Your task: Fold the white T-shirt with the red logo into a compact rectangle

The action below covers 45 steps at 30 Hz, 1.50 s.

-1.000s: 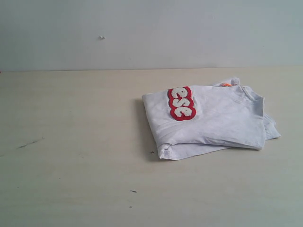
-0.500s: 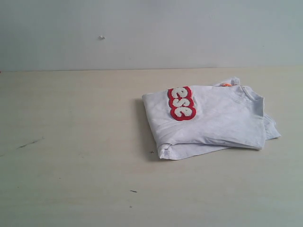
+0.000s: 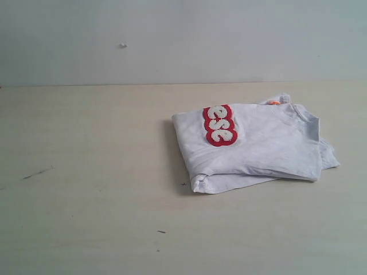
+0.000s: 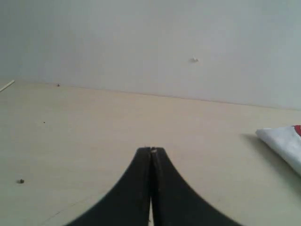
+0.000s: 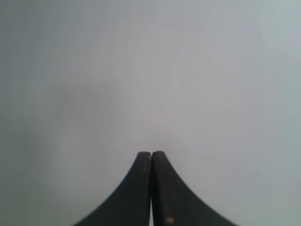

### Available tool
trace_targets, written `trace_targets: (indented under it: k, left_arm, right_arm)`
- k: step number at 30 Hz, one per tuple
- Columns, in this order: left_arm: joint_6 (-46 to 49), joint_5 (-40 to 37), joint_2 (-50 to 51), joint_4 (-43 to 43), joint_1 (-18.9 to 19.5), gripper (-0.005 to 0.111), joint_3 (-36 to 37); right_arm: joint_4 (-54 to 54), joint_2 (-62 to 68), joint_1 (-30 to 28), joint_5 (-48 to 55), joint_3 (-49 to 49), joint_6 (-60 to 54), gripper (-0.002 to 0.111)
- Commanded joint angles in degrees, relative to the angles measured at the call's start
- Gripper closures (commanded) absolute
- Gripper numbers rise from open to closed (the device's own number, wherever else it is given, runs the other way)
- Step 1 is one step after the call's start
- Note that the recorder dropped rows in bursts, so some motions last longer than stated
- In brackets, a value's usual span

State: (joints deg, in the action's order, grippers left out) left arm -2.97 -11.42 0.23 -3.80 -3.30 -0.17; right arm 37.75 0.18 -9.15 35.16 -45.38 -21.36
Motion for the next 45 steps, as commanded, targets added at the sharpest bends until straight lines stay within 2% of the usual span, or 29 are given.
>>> trace_targets:
  k: [1, 3, 45]
  left_arm:
    - [2.1, -5.7, -0.2, 0.2, 0.2, 0.107, 0.2]
    - [1.7, -8.4, -0.2, 0.0, 0.2, 0.107, 0.2]
    - [3.0, -8.7, -0.2, -0.1, 0.2, 0.107, 0.2]
  right_arm:
    - [0.0, -0.2, -0.2, 0.0, 0.4, 0.0, 0.108]
    - [0.0, -0.2, -0.2, 0.0, 0.4, 0.0, 0.108]
    - [0.0, -0.2, -0.2, 0.0, 0.4, 0.0, 0.108]
